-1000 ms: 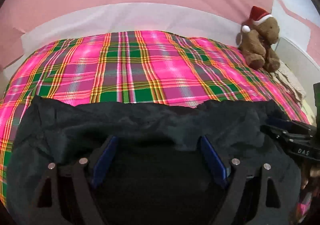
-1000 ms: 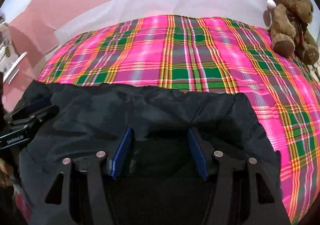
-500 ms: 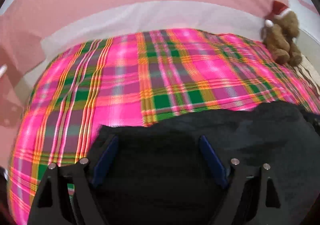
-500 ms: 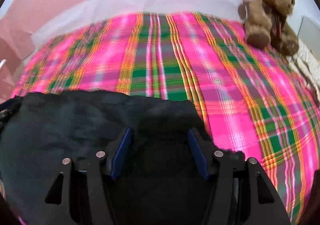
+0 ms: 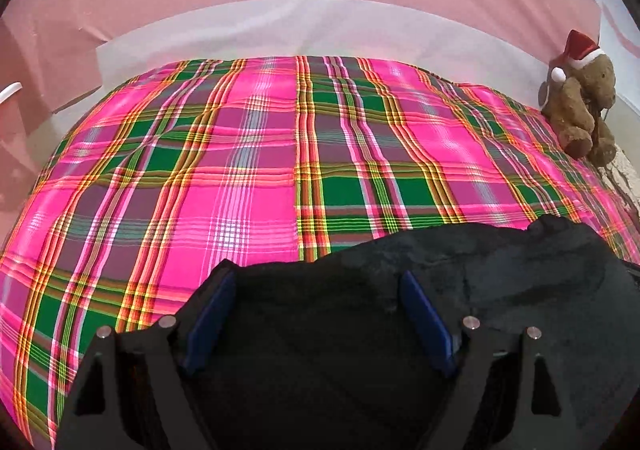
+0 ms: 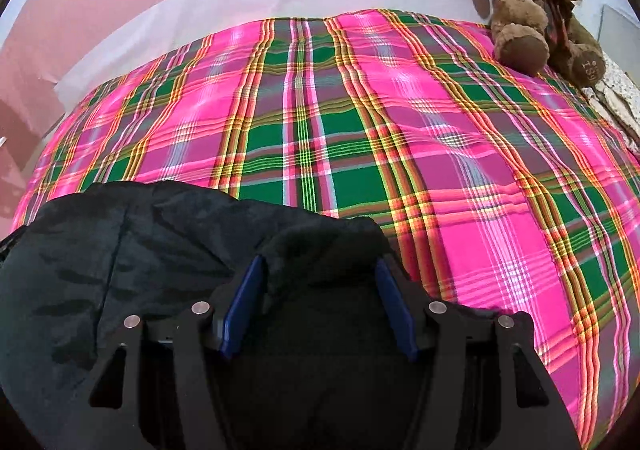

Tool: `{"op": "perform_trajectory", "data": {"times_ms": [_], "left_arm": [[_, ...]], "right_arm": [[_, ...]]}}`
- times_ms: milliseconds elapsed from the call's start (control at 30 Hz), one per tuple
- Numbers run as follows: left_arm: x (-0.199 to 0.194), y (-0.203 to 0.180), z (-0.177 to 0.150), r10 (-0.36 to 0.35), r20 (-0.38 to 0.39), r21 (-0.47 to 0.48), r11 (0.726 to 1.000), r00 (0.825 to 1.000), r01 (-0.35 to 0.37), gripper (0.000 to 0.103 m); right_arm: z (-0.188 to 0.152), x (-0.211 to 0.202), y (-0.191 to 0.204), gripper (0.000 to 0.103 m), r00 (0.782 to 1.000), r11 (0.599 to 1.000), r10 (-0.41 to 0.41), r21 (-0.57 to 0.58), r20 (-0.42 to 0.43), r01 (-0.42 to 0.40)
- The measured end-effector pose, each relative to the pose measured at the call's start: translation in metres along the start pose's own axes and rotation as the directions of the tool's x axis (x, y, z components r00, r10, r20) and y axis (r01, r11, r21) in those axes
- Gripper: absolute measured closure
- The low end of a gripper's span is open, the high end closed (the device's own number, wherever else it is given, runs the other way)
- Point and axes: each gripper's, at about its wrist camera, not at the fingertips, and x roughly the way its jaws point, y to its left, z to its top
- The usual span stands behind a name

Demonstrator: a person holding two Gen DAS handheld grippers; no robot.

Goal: Fold large clothes

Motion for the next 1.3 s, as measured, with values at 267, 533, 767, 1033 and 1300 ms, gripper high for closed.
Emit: {"op": "perform_trajectory", "data": {"times_ms": [267, 533, 767, 1033, 1300], "left_arm": [[-0.032, -0.003, 0.014, -0.004, -0.001, 0.035, 0.999, 1.0, 0.004, 0.017], [-0.077, -0.012, 0.026, -0.132, 0.061, 0.013, 0.991, 0.989, 0.131, 0.018], [-0.042, -0.088, 0.007, -0.193, -0.053, 0.185, 0.962, 0.98, 0.2, 0.017], [-0.007, -0.088, -0.007, -0.164, -0.026, 0.156, 0.974, 0.986, 0.166, 0.017], [-0.045, -0.075, 0.01, -0.158, -0.012, 0.186, 0.97, 0.987, 0.157, 0.017]], "right_arm": [[0.009, -0.04, 0.002, 0.044, 0.999, 0.999, -0.037, -0.009, 0.02, 0.037], [0.007, -0.098, 0.063, 0.044, 0.983, 0.987, 0.135, -0.104, 0.125, -0.122], [-0.004, -0.036, 0.114, 0.044, 0.993, 0.977, 0.12, -0.182, 0.021, -0.114], [-0.009, -0.006, 0.11, 0.044, 0.994, 0.982, 0.099, -0.166, 0.049, -0.09], [0.005, -0.055, 0.086, 0.044, 0.989, 0.987, 0.094, -0.143, 0.116, -0.077]]}}
